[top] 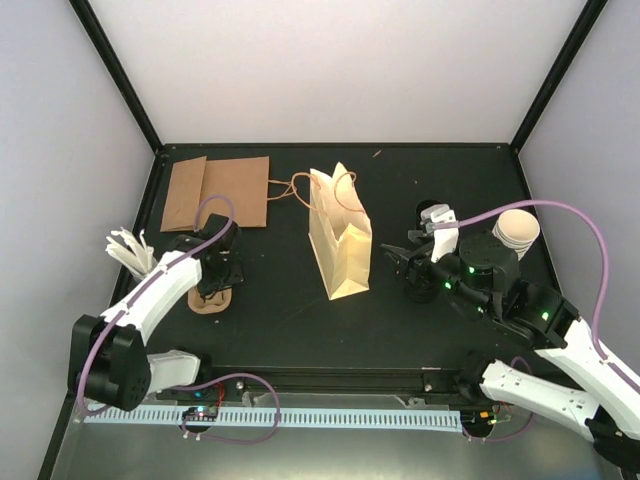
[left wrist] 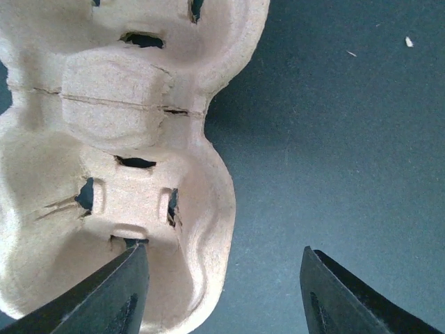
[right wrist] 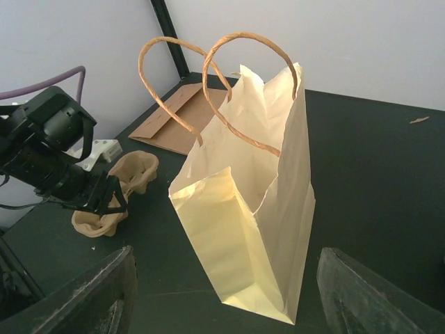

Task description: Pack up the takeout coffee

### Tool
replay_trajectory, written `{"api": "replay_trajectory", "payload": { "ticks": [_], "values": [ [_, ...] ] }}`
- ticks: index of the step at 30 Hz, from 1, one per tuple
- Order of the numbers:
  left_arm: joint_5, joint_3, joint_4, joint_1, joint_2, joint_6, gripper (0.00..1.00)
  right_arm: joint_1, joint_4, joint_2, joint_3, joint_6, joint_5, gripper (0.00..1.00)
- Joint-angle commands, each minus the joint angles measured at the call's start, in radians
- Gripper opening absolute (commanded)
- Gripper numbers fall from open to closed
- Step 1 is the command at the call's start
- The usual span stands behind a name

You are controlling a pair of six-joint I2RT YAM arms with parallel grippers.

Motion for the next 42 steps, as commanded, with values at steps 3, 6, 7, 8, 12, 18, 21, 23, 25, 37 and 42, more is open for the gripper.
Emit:
{"api": "replay_trajectory", "payload": {
  "ticks": [3,6,7,8,12,18,21,23,25,37,42],
  "values": [
    [0.034,0.002,0.027,0.029,0.048,-0.001,0.57,-0.004,-0.001,-0.016,-0.006,0.012,-0.001,0.73],
    [0.029,0.002,0.028,0.039,0.088,-0.001,0.53,-0.004,0.0,-0.018,-0.001,0.004,0.003,0.73],
    [0.028,0.004,0.025,0.042,0.102,0.0,0.51,-0.004,0.001,-0.021,-0.001,0.001,0.005,0.73],
    [0.029,0.007,0.023,0.044,0.114,0.0,0.49,-0.004,0.003,-0.022,-0.001,0.0,0.006,0.73],
    [0.041,0.018,0.024,0.046,0.149,0.01,0.44,-0.004,0.005,-0.023,0.0,-0.005,0.006,0.73],
    [0.052,0.031,0.005,0.046,0.139,0.015,0.28,-0.005,-0.005,-0.032,-0.005,-0.006,0.015,0.73],
    [0.059,0.038,-0.006,0.046,0.108,0.015,0.19,-0.005,-0.007,-0.039,-0.011,-0.008,0.021,0.74],
    [0.065,0.051,-0.029,0.046,0.095,0.014,0.19,-0.005,-0.006,-0.041,-0.016,-0.007,0.022,0.74],
    [0.09,0.065,-0.042,0.045,0.075,0.016,0.19,-0.004,-0.004,-0.039,-0.018,-0.006,0.018,0.74],
    [0.355,0.108,-0.05,0.04,-0.093,0.049,0.18,-0.004,0.005,-0.047,-0.131,0.056,-0.103,0.73],
    [0.415,0.091,-0.032,0.029,-0.132,0.053,0.2,-0.004,0.063,-0.081,-0.269,0.143,-0.212,0.73]
  ]
}}
